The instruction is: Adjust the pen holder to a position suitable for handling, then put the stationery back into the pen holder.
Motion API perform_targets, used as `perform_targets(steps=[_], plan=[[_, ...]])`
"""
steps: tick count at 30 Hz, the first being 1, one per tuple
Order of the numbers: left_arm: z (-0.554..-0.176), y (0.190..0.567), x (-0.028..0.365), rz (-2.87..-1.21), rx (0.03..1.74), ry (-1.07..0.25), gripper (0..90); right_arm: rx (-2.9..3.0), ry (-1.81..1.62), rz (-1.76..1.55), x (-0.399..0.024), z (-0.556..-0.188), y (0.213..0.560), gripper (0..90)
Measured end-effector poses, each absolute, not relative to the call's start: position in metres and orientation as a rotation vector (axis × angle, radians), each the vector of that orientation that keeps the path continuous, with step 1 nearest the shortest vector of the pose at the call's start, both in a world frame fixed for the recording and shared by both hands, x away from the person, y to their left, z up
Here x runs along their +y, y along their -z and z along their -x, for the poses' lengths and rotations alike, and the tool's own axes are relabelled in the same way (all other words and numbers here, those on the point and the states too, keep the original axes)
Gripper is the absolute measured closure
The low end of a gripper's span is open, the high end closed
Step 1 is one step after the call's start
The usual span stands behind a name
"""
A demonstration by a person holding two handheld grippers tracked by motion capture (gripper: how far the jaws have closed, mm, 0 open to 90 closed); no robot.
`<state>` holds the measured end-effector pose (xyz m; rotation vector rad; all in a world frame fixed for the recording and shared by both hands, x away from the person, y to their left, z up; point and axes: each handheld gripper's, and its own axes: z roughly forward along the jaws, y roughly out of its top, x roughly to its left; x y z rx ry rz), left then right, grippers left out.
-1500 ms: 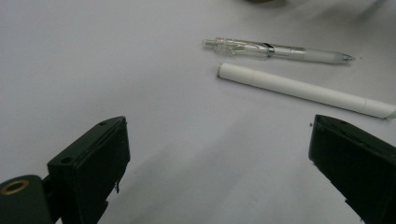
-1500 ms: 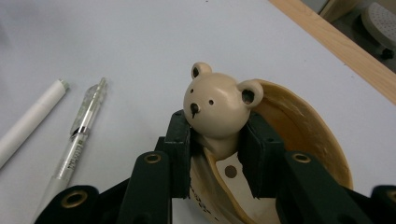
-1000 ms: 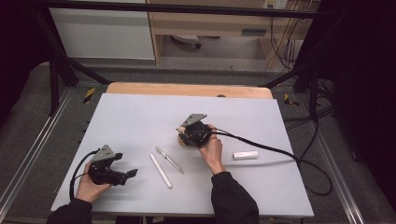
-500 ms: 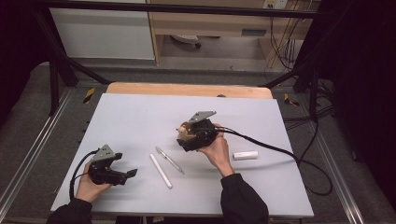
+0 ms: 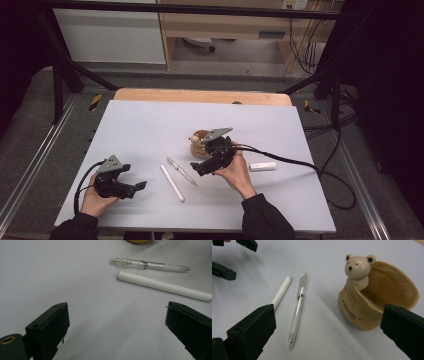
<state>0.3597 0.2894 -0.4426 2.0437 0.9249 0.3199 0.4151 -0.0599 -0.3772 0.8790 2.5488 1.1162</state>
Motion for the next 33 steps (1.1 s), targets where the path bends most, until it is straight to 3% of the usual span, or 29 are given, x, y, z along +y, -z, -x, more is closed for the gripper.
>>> perform_targets(steps=[19, 27, 33], plan=[[-0.360, 0.443, 0.289, -2.045, 0.929, -0.313, 5.2, 2.605, -1.132, -0.934, -0.039, -0.398, 0.417, 4.0], [-0.360, 0.443, 0.288, -2.045, 0.929, -0.309, 5.2, 2.609, -1.176, -0.948, -0.031, -0.399, 0.430, 16.8], [-0.359, 0.443, 0.287, -2.050, 0.927, -0.311, 5.3, 2.601, -1.194, -0.926, -0.027, -0.398, 0.438, 35.5]])
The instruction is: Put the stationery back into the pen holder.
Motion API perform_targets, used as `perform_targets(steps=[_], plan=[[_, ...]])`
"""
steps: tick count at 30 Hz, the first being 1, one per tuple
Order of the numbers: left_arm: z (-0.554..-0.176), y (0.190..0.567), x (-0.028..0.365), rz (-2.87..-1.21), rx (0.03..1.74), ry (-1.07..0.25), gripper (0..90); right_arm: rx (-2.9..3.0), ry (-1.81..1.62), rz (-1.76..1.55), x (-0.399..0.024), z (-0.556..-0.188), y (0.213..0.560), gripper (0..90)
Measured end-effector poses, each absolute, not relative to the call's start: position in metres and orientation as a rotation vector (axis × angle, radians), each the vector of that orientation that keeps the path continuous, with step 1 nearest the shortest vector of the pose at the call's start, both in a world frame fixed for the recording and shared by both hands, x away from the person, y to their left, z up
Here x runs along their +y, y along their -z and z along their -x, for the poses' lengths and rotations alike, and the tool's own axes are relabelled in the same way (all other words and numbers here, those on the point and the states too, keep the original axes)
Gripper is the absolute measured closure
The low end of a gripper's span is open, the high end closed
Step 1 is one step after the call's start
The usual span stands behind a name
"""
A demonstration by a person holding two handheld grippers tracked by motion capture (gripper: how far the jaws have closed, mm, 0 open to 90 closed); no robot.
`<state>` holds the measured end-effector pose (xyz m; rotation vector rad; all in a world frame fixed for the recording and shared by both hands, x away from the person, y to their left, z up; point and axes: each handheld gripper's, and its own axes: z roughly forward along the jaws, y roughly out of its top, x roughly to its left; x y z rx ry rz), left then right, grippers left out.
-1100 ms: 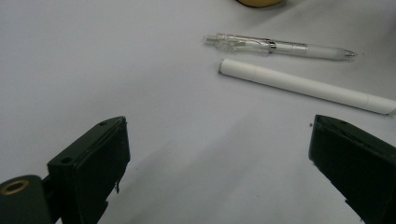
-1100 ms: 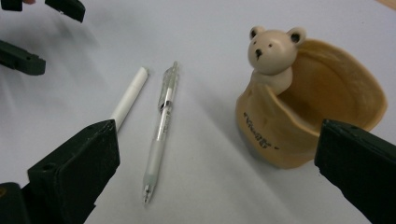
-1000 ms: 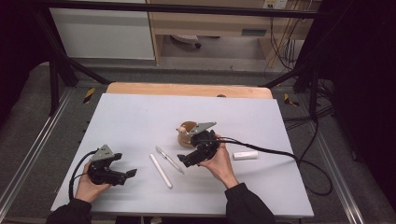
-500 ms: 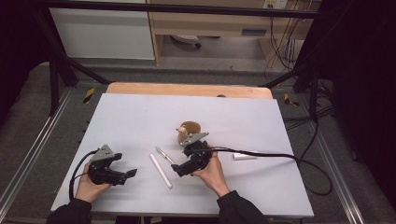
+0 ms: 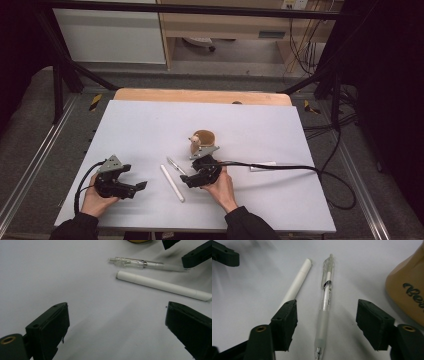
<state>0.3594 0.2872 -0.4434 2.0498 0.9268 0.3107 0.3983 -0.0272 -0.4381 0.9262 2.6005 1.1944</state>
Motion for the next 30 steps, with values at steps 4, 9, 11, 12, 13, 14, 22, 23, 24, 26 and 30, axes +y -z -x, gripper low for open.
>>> perform_targets(steps=[4, 9, 11, 12, 13, 14, 22, 23, 24, 26, 30], plan=[[-0.360, 0.444, 0.286, -2.053, 0.927, -0.309, 5.3, 2.619, -1.176, -0.909, -0.026, -0.396, 0.444, 45.5], [-0.360, 0.443, 0.286, -2.052, 0.922, -0.308, 5.4, 2.621, -1.158, -0.894, -0.026, -0.393, 0.445, 58.9], [-0.360, 0.443, 0.286, -2.052, 0.923, -0.308, 5.4, 2.632, -1.148, -0.909, -0.026, -0.392, 0.445, 63.8], [-0.360, 0.443, 0.286, -2.053, 0.923, -0.309, 5.4, 2.633, -1.145, -0.904, -0.027, -0.392, 0.446, 65.4], [-0.360, 0.443, 0.286, -2.052, 0.923, -0.308, 5.4, 2.633, -1.139, -0.913, -0.027, -0.390, 0.446, 68.1], [-0.360, 0.443, 0.286, -2.053, 0.923, -0.309, 5.4, 2.633, -1.139, -0.913, -0.027, -0.390, 0.446, 68.1], [-0.360, 0.443, 0.287, -2.049, 0.924, -0.309, 5.4, 2.605, -1.115, -0.932, -0.026, -0.387, 0.450, 78.7], [-0.360, 0.443, 0.287, -2.050, 0.924, -0.308, 5.5, 2.594, -1.115, -0.941, -0.026, -0.387, 0.450, 79.8], [-0.360, 0.443, 0.286, -2.050, 0.923, -0.307, 5.5, 2.594, -1.115, -0.941, -0.026, -0.387, 0.450, 79.8], [-0.360, 0.443, 0.286, -2.050, 0.921, -0.308, 5.5, 2.584, -1.119, -0.959, -0.026, -0.386, 0.451, 80.5], [-0.360, 0.443, 0.286, -2.049, 0.918, -0.311, 5.5, 2.575, -1.129, -0.969, -0.026, -0.385, 0.450, 80.8]])
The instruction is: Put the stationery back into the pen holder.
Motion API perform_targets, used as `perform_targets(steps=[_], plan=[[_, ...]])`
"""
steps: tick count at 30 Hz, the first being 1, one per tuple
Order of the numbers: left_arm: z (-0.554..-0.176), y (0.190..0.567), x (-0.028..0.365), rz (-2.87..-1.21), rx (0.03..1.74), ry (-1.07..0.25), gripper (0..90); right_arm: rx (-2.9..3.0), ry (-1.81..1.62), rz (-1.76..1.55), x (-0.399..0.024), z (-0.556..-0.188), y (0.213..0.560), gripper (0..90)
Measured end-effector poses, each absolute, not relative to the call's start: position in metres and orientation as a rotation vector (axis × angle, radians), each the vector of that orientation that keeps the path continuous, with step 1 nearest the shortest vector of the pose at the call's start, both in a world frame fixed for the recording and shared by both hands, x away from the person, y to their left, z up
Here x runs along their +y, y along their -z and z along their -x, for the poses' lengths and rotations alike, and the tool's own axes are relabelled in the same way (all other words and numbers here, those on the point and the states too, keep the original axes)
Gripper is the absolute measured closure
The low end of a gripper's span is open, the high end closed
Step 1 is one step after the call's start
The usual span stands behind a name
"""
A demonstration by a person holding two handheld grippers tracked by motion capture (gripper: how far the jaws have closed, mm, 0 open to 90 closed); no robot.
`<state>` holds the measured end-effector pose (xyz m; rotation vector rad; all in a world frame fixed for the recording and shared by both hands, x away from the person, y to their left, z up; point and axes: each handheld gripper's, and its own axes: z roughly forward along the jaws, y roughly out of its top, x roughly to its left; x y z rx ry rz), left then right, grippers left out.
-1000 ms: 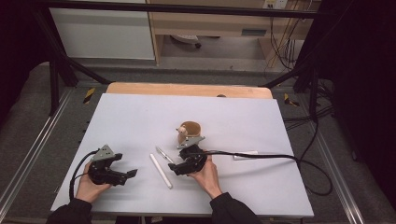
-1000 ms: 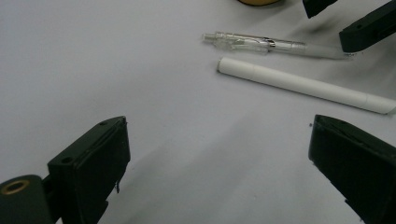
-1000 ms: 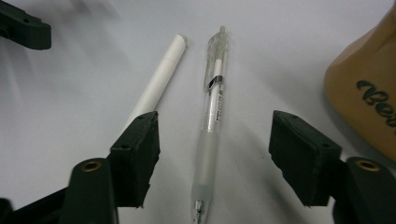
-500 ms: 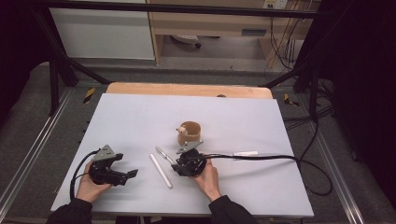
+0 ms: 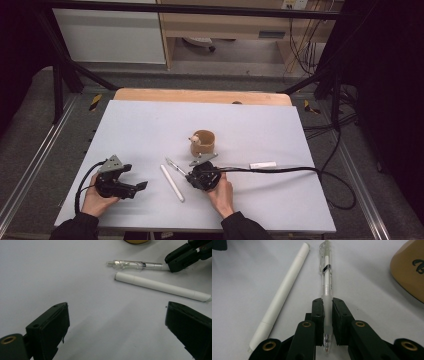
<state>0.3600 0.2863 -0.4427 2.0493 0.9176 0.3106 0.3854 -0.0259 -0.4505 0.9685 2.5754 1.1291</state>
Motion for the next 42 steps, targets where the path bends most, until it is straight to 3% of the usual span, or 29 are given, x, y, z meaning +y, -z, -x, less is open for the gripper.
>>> perform_targets(steps=[21, 42], plan=[[-0.358, 0.432, 0.275, -2.075, 0.840, -0.355, 5.7, 2.674, -1.161, -0.844, -0.045, -0.392, 0.408, 80.8], [-0.349, 0.412, 0.235, -2.213, 0.584, -0.474, 5.1, 2.762, -1.126, -0.823, -0.081, -0.386, 0.391, 80.8]])
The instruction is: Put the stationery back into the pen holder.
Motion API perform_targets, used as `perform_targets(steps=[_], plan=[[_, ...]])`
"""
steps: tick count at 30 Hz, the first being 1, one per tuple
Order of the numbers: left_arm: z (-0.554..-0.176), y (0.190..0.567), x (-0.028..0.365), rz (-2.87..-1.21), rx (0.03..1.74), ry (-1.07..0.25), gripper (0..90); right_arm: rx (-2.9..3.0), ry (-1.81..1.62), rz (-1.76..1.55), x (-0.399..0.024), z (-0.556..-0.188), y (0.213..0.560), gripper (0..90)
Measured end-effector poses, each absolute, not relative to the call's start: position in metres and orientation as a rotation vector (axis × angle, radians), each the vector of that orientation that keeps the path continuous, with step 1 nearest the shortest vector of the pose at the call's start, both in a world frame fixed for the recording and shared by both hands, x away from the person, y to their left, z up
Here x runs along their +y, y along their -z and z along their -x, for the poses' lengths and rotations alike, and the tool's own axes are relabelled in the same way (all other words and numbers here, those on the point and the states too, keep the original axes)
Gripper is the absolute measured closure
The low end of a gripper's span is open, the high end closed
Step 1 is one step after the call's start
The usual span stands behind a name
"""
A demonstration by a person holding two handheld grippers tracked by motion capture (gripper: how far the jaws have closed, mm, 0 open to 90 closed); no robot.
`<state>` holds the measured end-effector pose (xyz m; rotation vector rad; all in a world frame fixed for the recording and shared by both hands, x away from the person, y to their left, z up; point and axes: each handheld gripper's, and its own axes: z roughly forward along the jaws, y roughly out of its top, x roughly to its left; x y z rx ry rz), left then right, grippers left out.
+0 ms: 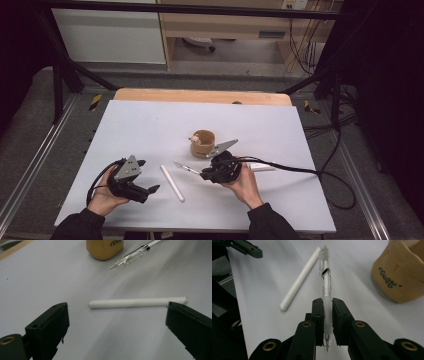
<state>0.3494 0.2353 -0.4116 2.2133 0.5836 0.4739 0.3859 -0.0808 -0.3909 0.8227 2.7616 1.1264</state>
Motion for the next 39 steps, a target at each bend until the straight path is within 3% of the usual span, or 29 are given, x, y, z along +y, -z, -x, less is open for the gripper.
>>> perform_targets(steps=[16, 30, 39], plan=[[-0.345, 0.402, 0.188, -2.312, 0.305, -0.643, 8.5, 2.796, -1.134, -0.838, -0.102, -0.379, 0.383, 80.8], [-0.343, 0.401, 0.142, -2.365, 0.063, -0.798, 18.4, 2.815, -1.130, -0.829, -0.100, -0.376, 0.374, 80.8], [-0.340, 0.401, 0.120, -2.368, -0.076, -0.894, 30.6, 2.826, -1.144, -0.835, -0.099, -0.375, 0.372, 80.8]])
